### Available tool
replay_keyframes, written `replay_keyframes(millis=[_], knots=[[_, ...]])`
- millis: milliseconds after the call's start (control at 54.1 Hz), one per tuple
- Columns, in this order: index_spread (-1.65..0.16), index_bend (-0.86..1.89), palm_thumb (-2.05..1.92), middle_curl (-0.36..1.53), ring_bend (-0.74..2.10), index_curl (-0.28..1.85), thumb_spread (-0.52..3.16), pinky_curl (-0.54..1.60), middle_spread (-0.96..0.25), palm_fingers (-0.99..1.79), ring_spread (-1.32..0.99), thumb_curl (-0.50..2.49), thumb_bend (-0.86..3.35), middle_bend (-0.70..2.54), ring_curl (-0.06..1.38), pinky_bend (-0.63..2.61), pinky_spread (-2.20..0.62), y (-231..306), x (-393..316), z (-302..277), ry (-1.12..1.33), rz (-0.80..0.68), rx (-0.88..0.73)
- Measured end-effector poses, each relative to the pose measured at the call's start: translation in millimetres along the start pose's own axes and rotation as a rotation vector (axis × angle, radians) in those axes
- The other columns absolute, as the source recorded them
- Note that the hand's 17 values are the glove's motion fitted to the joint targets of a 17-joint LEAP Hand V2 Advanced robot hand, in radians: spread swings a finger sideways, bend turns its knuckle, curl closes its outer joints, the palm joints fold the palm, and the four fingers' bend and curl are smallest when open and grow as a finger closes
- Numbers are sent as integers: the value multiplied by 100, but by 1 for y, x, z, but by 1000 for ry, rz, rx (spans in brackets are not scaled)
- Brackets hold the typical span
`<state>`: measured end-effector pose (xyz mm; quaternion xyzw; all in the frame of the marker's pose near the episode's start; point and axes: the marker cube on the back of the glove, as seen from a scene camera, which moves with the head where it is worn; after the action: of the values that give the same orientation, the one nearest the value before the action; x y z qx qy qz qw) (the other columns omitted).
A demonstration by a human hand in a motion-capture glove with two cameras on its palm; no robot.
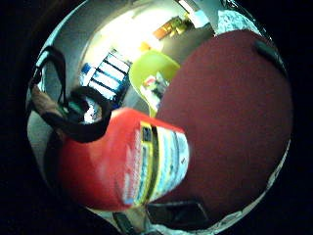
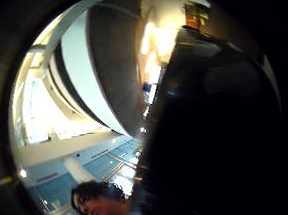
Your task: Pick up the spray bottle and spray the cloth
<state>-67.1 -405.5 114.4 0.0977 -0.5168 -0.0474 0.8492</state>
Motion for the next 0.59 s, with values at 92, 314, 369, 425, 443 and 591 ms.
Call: replay_keyframes(millis=[92,314,369,425,443,591], knots=[[-24,23,87,52,58,59,82,38,-7,105,-9,76,-7,51,44,34,-8,3,-7,-8,15,97,-15],[-22,8,57,44,37,48,95,38,2,55,-3,57,-6,30,39,34,13,54,0,-65,507,242,-184],[-24,9,55,42,33,44,96,38,4,46,-1,54,-5,25,37,35,17,61,-9,-75,606,270,-184],[-27,11,53,40,29,41,97,38,6,39,0,51,-5,21,35,37,19,70,-21,-88,691,282,-176],[-27,11,53,40,29,40,97,38,6,37,1,51,-4,20,35,37,20,73,-25,-93,715,283,-166],[-33,12,50,37,27,34,98,37,8,30,3,46,-4,18,33,40,22,95,-57,-116,882,281,-53]])
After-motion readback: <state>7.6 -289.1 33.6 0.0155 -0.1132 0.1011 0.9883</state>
